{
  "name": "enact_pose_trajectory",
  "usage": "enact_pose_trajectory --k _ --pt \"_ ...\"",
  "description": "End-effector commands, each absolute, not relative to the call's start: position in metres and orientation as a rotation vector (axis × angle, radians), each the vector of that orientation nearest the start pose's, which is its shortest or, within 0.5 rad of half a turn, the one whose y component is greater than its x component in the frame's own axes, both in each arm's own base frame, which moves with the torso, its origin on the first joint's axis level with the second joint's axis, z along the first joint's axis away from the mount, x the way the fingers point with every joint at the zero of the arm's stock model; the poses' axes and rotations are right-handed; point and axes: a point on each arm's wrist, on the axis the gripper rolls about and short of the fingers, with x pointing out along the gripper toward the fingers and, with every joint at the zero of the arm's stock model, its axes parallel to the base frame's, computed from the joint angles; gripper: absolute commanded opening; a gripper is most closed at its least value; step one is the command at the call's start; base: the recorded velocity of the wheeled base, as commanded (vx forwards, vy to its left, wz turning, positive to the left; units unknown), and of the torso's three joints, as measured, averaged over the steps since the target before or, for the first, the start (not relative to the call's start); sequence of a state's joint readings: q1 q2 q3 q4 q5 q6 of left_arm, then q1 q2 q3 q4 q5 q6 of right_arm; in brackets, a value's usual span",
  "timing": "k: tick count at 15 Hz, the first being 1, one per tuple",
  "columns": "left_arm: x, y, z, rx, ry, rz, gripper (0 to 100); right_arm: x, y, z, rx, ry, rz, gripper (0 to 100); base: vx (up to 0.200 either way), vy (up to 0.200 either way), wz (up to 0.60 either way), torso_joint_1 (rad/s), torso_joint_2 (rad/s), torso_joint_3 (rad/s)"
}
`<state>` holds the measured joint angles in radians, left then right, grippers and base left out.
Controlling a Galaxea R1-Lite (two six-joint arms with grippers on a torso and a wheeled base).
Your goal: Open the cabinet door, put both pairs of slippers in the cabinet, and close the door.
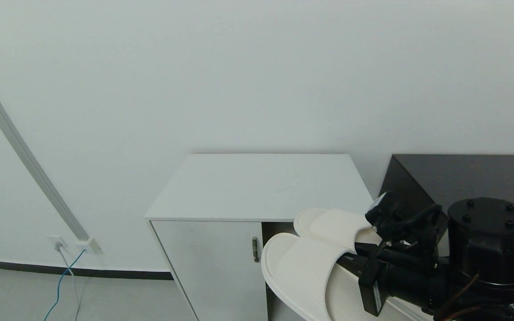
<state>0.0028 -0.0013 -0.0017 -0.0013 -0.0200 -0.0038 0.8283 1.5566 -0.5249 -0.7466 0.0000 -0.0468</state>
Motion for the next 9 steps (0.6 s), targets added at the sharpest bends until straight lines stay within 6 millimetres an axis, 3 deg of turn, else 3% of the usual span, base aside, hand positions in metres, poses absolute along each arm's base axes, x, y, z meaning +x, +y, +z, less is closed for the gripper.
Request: enact_pose_trajectory --k 1,9 --pt "-0.0229 -0.0005 0.0761 -0.005 -0.003 -0.017 0 0.1681 0.1832 0.16 -0.162 0.248 0.829 0 0.0 0.0 0.0 -0.163 0.36 0.207" --pt "-0.0229 -0.0005 0.0761 -0.006 -0.003 -0.017 0 0.1677 0.1827 0.1588 -0.164 0.252 0.829 0 0.0 0.0 0.0 -0.178 0.41 0.228"
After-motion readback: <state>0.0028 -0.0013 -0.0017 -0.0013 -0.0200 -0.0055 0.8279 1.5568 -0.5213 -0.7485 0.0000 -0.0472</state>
